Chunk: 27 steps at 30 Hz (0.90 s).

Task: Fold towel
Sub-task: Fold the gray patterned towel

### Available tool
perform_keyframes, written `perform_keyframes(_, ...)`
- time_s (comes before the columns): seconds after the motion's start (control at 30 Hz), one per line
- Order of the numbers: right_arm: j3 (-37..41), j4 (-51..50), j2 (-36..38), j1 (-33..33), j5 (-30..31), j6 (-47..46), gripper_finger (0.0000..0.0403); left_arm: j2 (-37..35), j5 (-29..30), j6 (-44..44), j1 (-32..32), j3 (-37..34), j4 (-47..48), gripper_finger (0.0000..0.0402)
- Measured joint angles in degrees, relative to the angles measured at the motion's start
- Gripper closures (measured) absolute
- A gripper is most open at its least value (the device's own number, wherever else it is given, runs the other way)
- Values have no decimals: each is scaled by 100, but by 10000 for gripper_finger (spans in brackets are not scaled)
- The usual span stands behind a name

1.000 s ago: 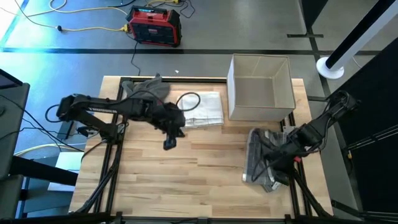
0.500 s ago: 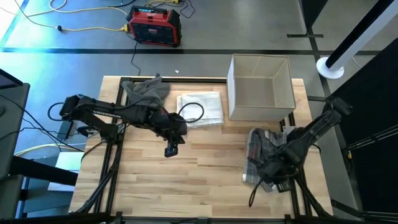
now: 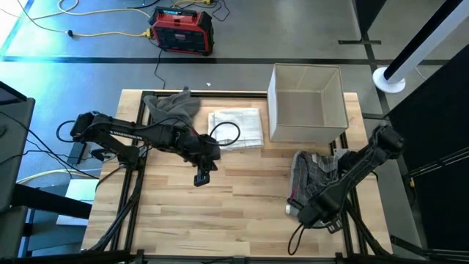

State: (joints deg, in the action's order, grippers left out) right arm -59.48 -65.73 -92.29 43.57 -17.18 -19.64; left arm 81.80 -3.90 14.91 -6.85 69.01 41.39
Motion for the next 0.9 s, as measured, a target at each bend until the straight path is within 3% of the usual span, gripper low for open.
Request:
perform_keyframes(0.07, 0, -4, 52, -43, -33, -163, 387, 0, 14, -2, 0, 0, 0, 402)
perform_keyframes(0.37, -1018, -359, 822, -947, 359, -986, 401, 0, 256, -60, 4, 0, 194, 402)
perform_keyframes(0.53, -2344, -279, 1001, -1644, 1391, -949, 402, 0, 328, 46, -88, 0, 905, 402)
perform_keyframes(0.7, -3698, 453, 990, -2348, 2503, -149, 402, 0, 745, 102, -286, 0, 1340, 402)
perform_keyframes(0.9, -4679, 988, 990, -2965, 3057, 415, 403, -2, 976, 289, -458, 0, 1344, 402)
